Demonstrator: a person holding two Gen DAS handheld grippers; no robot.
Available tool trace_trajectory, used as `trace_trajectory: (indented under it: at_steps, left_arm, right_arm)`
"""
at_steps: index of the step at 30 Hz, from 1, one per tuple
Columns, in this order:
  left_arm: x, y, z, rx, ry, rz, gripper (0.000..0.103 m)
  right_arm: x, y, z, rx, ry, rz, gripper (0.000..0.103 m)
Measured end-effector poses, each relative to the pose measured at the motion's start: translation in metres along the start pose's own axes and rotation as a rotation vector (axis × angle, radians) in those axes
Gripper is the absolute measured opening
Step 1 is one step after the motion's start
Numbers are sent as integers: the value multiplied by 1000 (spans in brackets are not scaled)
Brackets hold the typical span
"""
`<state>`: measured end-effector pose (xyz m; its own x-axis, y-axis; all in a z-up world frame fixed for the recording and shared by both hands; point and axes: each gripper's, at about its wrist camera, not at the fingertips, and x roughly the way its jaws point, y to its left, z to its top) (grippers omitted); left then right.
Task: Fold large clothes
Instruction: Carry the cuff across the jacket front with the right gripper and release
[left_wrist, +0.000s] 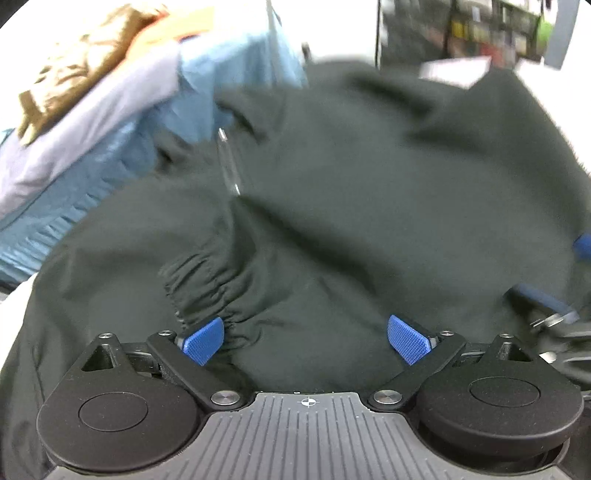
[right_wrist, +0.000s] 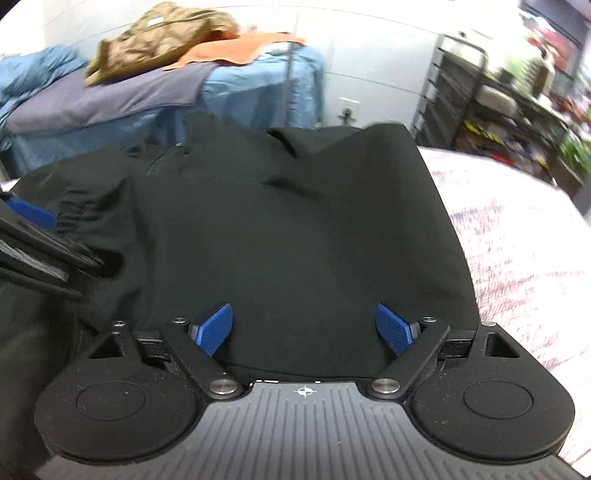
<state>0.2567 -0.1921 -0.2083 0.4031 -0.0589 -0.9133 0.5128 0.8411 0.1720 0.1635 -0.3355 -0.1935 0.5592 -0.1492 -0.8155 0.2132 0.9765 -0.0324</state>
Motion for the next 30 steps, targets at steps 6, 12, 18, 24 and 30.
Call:
trace_trajectory:
  at_steps: [6, 12, 18, 24, 30]
  left_arm:
    - [17, 2, -6, -54, -14, -8, 103]
    - [20, 8, -4, -59, 4, -32, 103]
    - [22, 12, 7, -43, 47, -48, 103]
    - [-10, 29, -5, -50, -63, -9, 103]
    - [-38, 64, -55, -112, -52, -12, 103]
  right_arm:
    - [22, 2, -13, -35, 65, -31, 91]
    - [33, 4, -12, -38, 93, -33, 102]
    - [35, 5, -13, -32, 104, -54, 102]
    - [18, 5, -7, 19, 87, -80, 102]
    - [-24, 13, -12, 88, 25, -19, 102]
